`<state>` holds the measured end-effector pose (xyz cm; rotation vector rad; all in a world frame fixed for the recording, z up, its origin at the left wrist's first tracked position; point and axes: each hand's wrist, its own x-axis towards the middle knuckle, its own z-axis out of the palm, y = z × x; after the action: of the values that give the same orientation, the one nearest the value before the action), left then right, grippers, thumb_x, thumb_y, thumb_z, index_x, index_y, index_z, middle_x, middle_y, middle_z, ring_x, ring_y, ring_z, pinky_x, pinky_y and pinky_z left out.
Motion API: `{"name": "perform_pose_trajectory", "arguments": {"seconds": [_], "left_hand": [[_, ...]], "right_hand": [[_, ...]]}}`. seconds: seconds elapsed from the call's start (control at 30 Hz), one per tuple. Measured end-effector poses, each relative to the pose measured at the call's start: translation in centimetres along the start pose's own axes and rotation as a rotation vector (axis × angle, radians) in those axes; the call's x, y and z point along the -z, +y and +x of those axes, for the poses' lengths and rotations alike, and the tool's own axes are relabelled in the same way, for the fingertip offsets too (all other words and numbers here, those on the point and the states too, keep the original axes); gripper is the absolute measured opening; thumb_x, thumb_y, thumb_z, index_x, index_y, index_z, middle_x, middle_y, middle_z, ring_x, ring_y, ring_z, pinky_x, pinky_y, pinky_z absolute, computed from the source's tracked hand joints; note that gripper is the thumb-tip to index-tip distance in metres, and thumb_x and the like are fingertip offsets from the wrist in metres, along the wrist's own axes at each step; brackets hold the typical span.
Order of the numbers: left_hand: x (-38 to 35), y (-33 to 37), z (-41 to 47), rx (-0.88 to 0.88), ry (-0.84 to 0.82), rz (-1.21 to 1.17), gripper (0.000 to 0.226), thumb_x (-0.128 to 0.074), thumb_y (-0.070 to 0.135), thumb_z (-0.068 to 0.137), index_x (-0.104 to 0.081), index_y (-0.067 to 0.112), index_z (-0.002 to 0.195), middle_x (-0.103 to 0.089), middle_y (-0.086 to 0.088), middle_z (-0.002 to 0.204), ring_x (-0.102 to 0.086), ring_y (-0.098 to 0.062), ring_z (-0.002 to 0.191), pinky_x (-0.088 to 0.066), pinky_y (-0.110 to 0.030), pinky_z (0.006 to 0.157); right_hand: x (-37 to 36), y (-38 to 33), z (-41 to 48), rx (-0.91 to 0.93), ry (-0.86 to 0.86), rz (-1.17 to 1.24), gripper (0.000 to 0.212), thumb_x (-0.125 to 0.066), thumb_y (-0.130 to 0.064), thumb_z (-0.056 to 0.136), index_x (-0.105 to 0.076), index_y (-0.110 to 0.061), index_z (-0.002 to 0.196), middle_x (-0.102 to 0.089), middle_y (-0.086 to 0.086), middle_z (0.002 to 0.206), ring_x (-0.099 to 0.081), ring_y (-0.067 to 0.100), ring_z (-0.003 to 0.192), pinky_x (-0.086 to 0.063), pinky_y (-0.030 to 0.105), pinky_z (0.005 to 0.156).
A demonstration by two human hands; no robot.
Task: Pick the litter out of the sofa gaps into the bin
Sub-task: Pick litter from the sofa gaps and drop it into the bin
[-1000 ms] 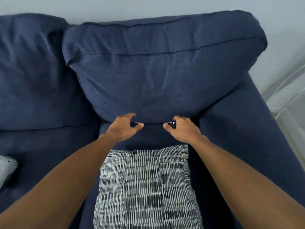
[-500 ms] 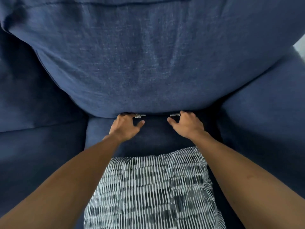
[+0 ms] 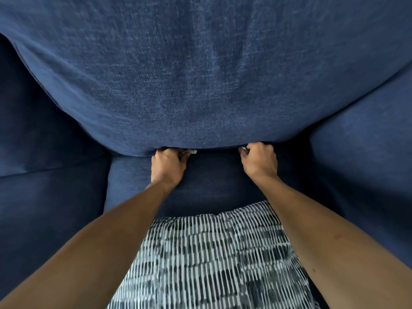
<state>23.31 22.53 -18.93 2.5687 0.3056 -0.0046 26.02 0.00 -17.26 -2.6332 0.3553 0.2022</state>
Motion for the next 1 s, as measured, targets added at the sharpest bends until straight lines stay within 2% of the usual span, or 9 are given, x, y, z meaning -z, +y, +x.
{"name": "perform_pose_trajectory", "arguments": {"seconds": [0.17,0.27,0.37,0.47,0.57,0.73,0.87,0.93,1.0], "left_hand": [[1.4,0.6,-0.9,-0.009,-0.036,-0.003,0.023,-0.069,0.029,0.090,-0.074,0.007,0.087,-0.074,-0.017,0.080,-0.068,-0.041,0.079,-0.056,-0.047,0.077],[3.2,1.2,-2.3,-0.024,-0.043,-0.021,0.023,-0.069,0.034,0.089,-0.074,0.012,0.085,-0.074,-0.012,0.078,-0.068,-0.037,0.077,-0.056,-0.045,0.073],[5.5,2.4,-3.8,0.005,-0.047,0.012,0.026,-0.068,0.042,0.090,-0.074,0.018,0.089,-0.074,-0.007,0.081,-0.067,-0.033,0.079,-0.056,-0.041,0.073],[7.9,3.9,-5.5,0.010,-0.033,-0.006,0.027,-0.066,0.046,0.091,-0.070,0.020,0.086,-0.072,-0.002,0.078,-0.067,-0.028,0.078,-0.054,-0.037,0.071],[10.3,5.7,-7.2,0.004,-0.028,-0.039,0.025,-0.066,0.046,0.091,-0.070,0.022,0.088,-0.071,0.003,0.079,-0.066,-0.024,0.079,-0.054,-0.036,0.070],[14.0,9.8,-9.8,-0.069,-0.018,-0.077,0.022,-0.065,0.048,0.090,-0.070,0.026,0.087,-0.073,0.005,0.077,-0.069,-0.023,0.078,-0.057,-0.039,0.072],[16.0,14.3,-11.6,-0.125,-0.021,-0.120,0.021,-0.067,0.046,0.089,-0.071,0.025,0.089,-0.073,0.005,0.079,-0.068,-0.021,0.079,-0.057,-0.038,0.074],[16.7,16.8,-12.7,-0.161,-0.027,-0.145,0.020,-0.068,0.043,0.090,-0.071,0.023,0.088,-0.072,0.007,0.077,-0.067,-0.018,0.077,-0.056,-0.036,0.073],[17.0,19.5,-14.1,-0.211,-0.039,-0.160,0.019,-0.069,0.041,0.089,-0.071,0.023,0.085,-0.070,0.009,0.074,-0.066,-0.015,0.074,-0.055,-0.035,0.072]], "right_hand": [[1.2,0.0,-1.2,0.021,0.012,0.049,0.026,-0.061,-0.029,0.094,-0.062,-0.011,0.076,-0.065,0.011,0.082,-0.064,0.032,0.077,-0.051,0.035,0.066],[2.6,-0.1,-2.6,0.031,0.005,0.038,0.028,-0.060,-0.032,0.095,-0.058,-0.015,0.073,-0.061,0.007,0.079,-0.060,0.029,0.074,-0.045,0.033,0.063],[4.8,-0.3,-4.2,0.065,0.020,0.046,0.024,-0.062,-0.033,0.093,-0.061,-0.015,0.077,-0.055,0.002,0.086,-0.053,0.025,0.072,-0.040,0.032,0.064],[7.6,-0.6,-5.9,0.100,-0.001,0.086,0.020,-0.064,-0.029,0.090,-0.061,-0.015,0.076,-0.057,0.001,0.093,-0.057,0.025,0.076,-0.048,0.035,0.067],[10.9,-0.9,-7.9,0.093,-0.013,0.153,0.021,-0.063,-0.024,0.086,-0.056,-0.013,0.070,-0.062,0.006,0.079,-0.059,0.027,0.070,-0.052,0.037,0.064],[16.8,-0.5,-11.7,0.085,0.027,0.247,0.022,-0.066,-0.020,0.081,-0.054,-0.010,0.067,-0.057,0.002,0.062,-0.054,0.022,0.056,-0.047,0.033,0.054],[21.2,1.0,-14.4,0.100,0.070,0.307,0.015,-0.067,-0.020,0.083,-0.053,-0.016,0.077,-0.064,0.004,0.069,-0.058,0.020,0.059,-0.051,0.034,0.057],[23.5,2.1,-15.8,0.133,0.100,0.333,0.013,-0.067,-0.019,0.084,-0.056,-0.018,0.091,-0.065,0.004,0.070,-0.058,0.020,0.061,-0.051,0.033,0.059],[25.8,3.5,-17.2,0.152,0.126,0.340,0.023,-0.067,-0.018,0.085,-0.062,-0.018,0.108,-0.066,0.003,0.070,-0.060,0.020,0.062,-0.052,0.032,0.064]]}}
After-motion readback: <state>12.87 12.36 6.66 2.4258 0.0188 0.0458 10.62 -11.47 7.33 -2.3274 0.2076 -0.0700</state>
